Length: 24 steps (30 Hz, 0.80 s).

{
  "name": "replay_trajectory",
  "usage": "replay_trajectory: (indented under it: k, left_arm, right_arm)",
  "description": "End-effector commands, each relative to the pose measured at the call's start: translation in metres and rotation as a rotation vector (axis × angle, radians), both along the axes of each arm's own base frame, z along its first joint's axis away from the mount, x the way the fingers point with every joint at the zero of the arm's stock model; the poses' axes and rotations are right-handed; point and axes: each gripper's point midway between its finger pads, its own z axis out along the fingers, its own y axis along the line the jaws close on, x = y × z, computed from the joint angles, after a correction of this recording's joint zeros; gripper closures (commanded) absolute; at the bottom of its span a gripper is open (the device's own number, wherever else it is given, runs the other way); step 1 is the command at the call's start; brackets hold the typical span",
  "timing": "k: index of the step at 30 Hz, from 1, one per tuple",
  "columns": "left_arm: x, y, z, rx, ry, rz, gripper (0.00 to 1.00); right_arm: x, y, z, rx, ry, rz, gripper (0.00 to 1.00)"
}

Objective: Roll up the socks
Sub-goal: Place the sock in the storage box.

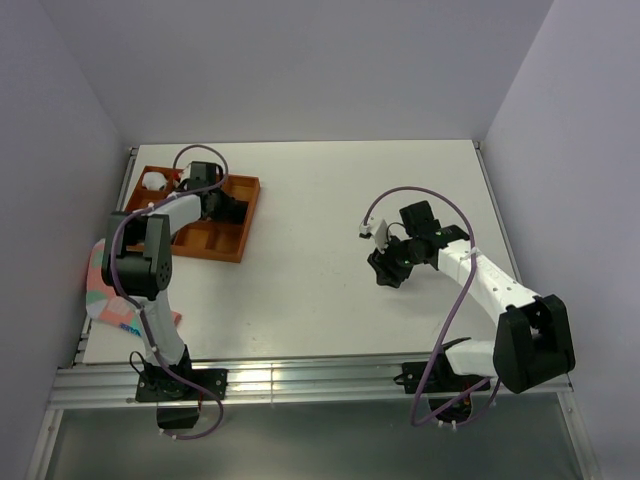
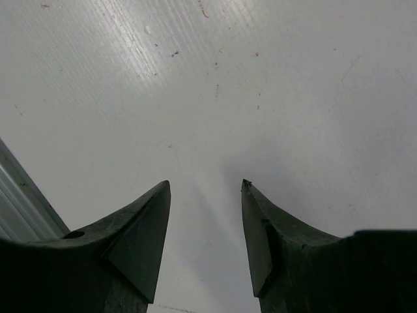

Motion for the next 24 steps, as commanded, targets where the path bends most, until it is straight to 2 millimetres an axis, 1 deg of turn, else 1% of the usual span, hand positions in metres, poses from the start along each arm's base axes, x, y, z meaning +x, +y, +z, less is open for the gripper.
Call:
replay_trajectory:
  k: [1,2,6,9,12,15,16,18,19,21,22,24]
  left_arm:
    - [-0.008,0.007,-0.028,0.09,0.095,0.011,0.97]
    - [-0.005,0.005,-0.026,0.103,0.09,0.012,0.91]
    - [-0.006,-0.001,-0.023,0.108,0.085,0.022,0.71]
    - [-0.005,-0.003,-0.02,0.103,0.073,0.021,0.62]
    - [-0.003,-0.005,-0.011,0.113,0.053,0.007,0.57]
    - [-0.001,-0.006,0.005,0.125,0.012,-0.002,0.53]
    - [0.001,-0.008,0.016,0.127,-0.009,-0.005,0.52]
    - [0.002,-0.009,0.026,0.132,-0.023,-0.019,0.5]
    - [0.005,-0.009,0.037,0.132,-0.044,-0.017,0.5]
    - [0.004,-0.009,0.043,0.142,-0.04,-0.017,0.49]
    - [0.006,-0.009,0.052,0.145,-0.051,-0.014,0.48]
    - [0.006,-0.007,0.059,0.157,-0.058,-0.014,0.47]
  right_arm:
    - [0.003,0.001,-0.001,0.012,-0.002,-0.001,0.45]
    - [0.003,0.0,0.0,0.008,-0.005,-0.003,0.45]
    - [0.003,-0.002,0.003,0.001,-0.018,-0.007,0.45]
    - [0.002,-0.002,0.007,0.002,-0.019,-0.005,0.45]
    - [0.002,-0.002,0.01,0.003,-0.025,-0.007,0.45]
    - [0.002,-0.002,0.012,0.003,-0.023,-0.008,0.45]
    - [0.002,-0.002,0.013,0.004,-0.022,-0.007,0.45]
    - [0.002,-0.002,0.014,0.005,-0.023,-0.008,0.45]
    - [0.002,-0.002,0.015,0.006,-0.023,-0.01,0.44]
    - [0.003,-0.001,0.016,0.01,-0.023,-0.009,0.44]
    - [0.003,-0.001,0.015,0.009,-0.018,-0.011,0.44]
    - [0.003,0.0,0.015,0.012,-0.011,-0.007,0.44]
